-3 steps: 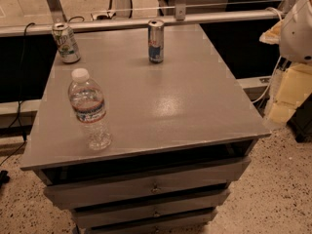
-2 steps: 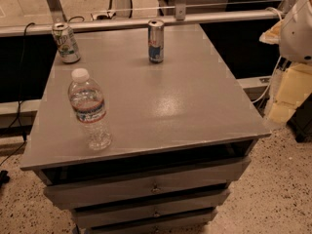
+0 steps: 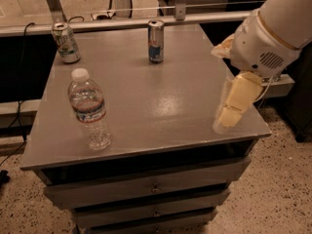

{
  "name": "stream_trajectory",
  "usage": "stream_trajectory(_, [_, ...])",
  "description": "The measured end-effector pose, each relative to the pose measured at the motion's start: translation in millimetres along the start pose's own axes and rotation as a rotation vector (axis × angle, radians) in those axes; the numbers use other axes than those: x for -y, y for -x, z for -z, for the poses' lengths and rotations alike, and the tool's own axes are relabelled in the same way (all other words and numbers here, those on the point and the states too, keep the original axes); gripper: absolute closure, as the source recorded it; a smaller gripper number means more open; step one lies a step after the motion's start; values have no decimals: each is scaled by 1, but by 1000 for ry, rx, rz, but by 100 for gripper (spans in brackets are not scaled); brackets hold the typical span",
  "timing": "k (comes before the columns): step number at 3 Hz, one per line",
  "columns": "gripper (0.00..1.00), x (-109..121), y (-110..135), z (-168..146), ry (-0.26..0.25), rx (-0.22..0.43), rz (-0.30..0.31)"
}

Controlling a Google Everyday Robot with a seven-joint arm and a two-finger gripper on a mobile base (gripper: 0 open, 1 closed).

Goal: Pick water bottle

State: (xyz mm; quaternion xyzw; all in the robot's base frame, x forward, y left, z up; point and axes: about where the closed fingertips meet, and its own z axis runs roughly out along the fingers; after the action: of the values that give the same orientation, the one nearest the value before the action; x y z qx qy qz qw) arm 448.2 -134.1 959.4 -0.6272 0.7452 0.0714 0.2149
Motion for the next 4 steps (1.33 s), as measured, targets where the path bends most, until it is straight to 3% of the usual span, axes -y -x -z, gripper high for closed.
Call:
stream_trajectory(2, [0, -34, 98, -60, 200, 328, 1])
stream_trajectory(3, [0, -54, 142, -77, 296, 420, -6])
stream_trajectory(4, [0, -57, 148, -77, 307, 433, -6])
